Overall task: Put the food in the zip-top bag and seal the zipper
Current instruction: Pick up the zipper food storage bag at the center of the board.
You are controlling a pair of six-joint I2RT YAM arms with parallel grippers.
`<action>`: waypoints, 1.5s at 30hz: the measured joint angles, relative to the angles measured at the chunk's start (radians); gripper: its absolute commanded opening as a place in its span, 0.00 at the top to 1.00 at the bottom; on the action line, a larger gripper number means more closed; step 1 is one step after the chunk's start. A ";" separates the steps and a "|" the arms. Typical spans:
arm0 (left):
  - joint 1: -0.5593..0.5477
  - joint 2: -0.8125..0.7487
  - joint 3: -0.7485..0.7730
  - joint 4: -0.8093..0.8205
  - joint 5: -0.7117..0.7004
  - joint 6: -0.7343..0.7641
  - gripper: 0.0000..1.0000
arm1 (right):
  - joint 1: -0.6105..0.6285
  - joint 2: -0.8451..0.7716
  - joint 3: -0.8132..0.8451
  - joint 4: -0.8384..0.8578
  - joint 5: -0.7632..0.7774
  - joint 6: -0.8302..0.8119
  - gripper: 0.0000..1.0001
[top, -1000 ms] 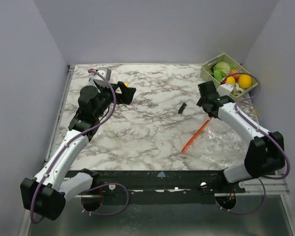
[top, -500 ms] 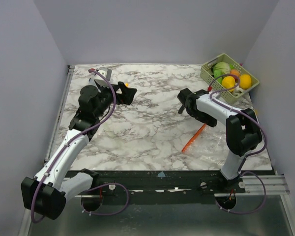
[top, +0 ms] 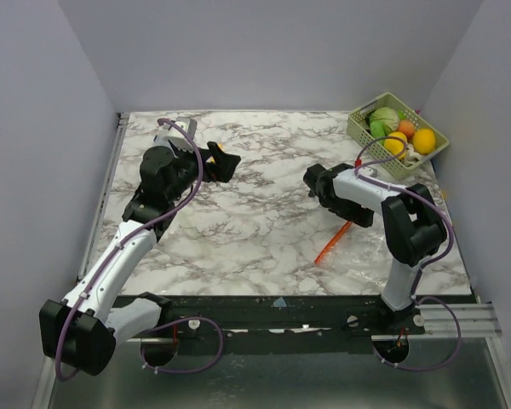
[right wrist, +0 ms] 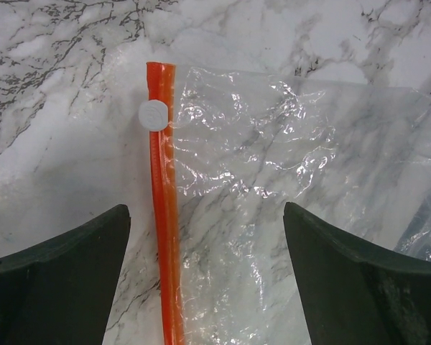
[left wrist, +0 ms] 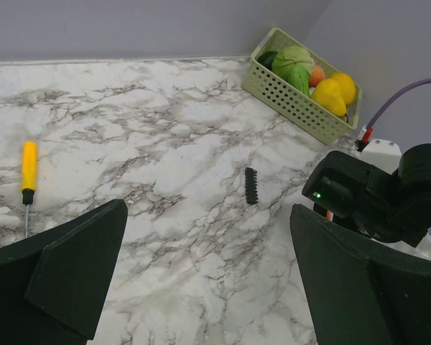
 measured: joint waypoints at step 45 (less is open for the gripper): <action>-0.003 0.181 0.108 -0.097 0.149 -0.080 0.08 | 0.005 -0.422 -0.277 0.392 -0.184 -0.105 1.00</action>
